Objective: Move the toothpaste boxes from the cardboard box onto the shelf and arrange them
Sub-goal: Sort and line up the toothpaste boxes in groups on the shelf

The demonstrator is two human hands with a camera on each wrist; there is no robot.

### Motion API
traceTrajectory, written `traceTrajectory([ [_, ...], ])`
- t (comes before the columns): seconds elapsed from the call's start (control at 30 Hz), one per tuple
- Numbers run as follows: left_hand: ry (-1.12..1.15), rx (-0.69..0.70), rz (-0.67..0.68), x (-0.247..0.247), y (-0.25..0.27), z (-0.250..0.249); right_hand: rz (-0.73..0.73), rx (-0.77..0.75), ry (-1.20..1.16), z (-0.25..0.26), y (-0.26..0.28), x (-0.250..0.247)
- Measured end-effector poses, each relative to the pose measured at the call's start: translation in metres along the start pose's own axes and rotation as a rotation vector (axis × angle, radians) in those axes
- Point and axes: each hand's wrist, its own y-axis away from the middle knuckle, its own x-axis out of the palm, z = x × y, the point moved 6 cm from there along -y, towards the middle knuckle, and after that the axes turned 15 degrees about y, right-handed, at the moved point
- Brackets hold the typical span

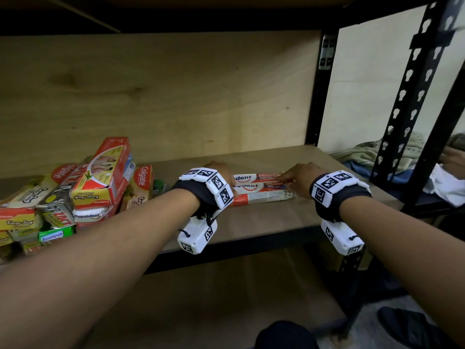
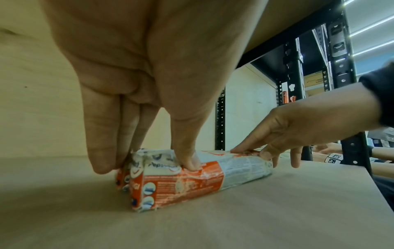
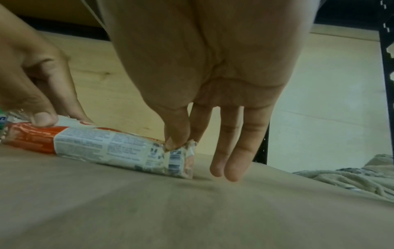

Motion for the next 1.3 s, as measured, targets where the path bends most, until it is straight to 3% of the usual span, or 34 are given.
traceTrajectory([
  [0.43, 0.009, 0.055, 0.011, -0.034, 0.070, 0.003, -0.063, 0.057, -0.008, 0.014, 0.043, -0.027],
  [0.67, -0.017, 0.051, -0.124, -0.086, 0.116, 0.011, -0.114, 0.063, -0.011, 0.042, 0.075, -0.068],
  [0.93, -0.028, 0.000, -0.212, -0.149, 0.171, 0.042, -0.201, -0.001, -0.060, 0.098, 0.102, -0.117],
  [1.3, -0.015, -0.173, -0.298, -0.204, 0.235, 0.134, -0.221, -0.153, 0.012, 0.206, 0.110, -0.163],
])
